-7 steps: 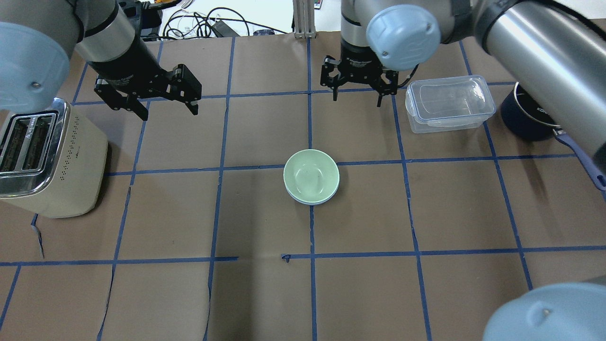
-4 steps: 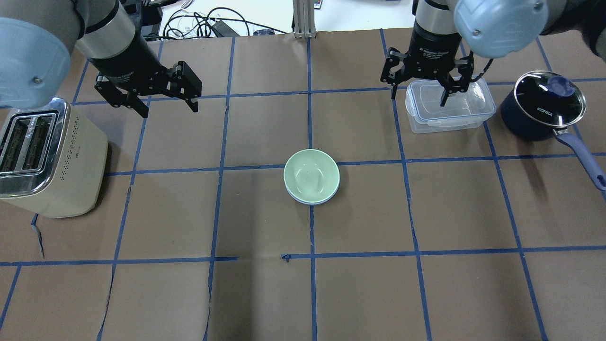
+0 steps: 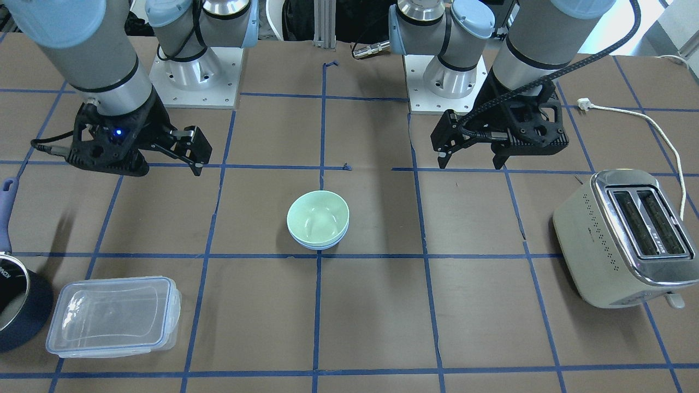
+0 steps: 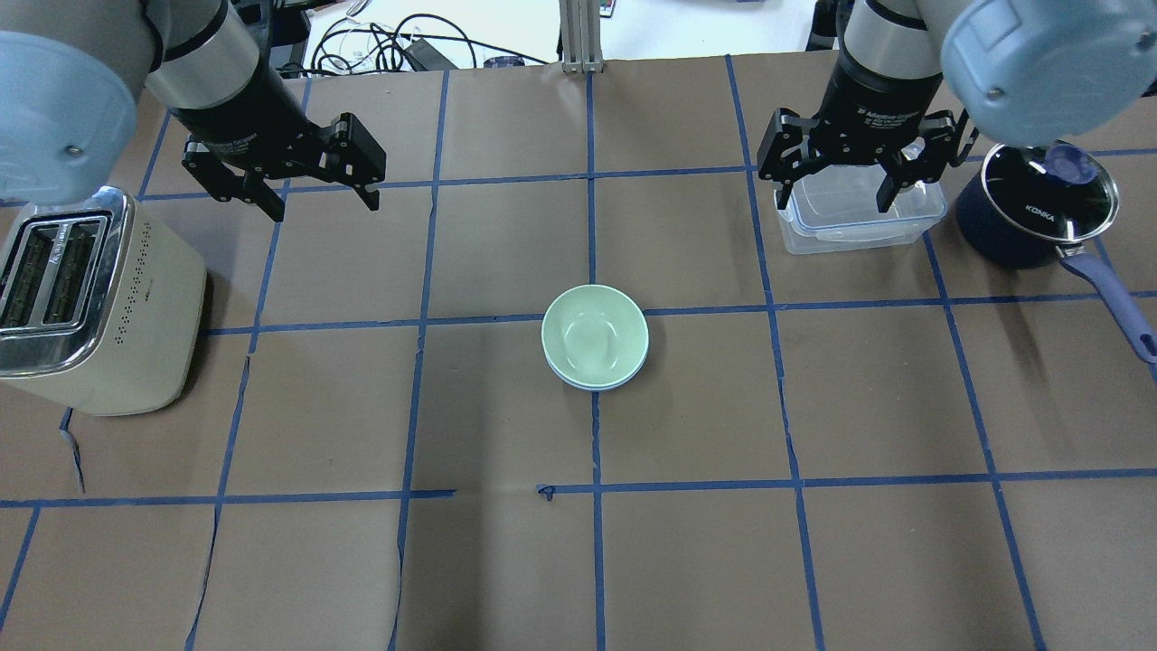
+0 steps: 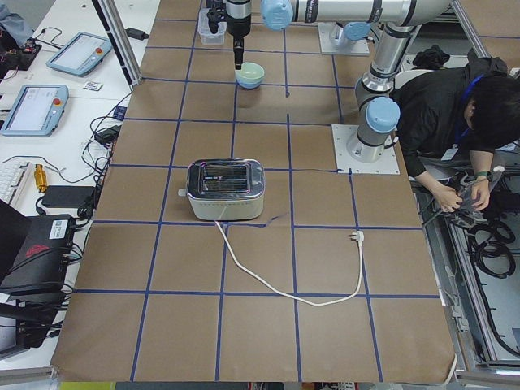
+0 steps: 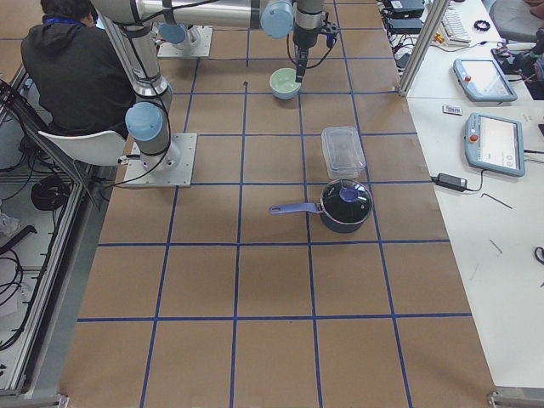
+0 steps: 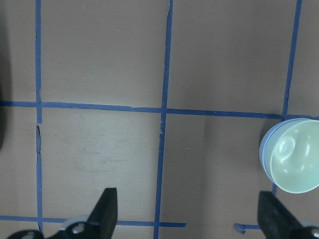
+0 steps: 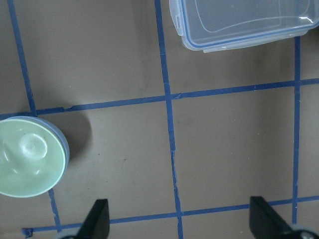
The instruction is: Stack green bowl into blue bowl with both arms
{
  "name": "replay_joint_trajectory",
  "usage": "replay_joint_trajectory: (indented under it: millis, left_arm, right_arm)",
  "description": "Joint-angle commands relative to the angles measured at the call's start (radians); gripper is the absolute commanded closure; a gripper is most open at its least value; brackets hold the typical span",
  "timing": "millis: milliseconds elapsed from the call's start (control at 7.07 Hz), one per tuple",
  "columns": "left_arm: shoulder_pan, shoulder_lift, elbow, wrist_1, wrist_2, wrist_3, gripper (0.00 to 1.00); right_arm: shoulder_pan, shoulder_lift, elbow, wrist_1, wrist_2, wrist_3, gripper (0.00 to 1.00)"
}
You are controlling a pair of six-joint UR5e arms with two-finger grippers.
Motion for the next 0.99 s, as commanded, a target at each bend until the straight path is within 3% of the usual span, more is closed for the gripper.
replay_joint_trajectory:
  millis: [0,849]
  left_arm:
    - [0.000,0.001,0.000,-0.001,0.002,-0.001,0.00]
    - [0.000,0.001,0.000,-0.001,0.000,-0.001,0.00]
  right_arm:
    - [-0.004,-0.065,0.053,-0.002,0.000,-0.060,0.00]
    - [-0.010,-0.104,0.054,0.038,-0.012,-0.128,0.00]
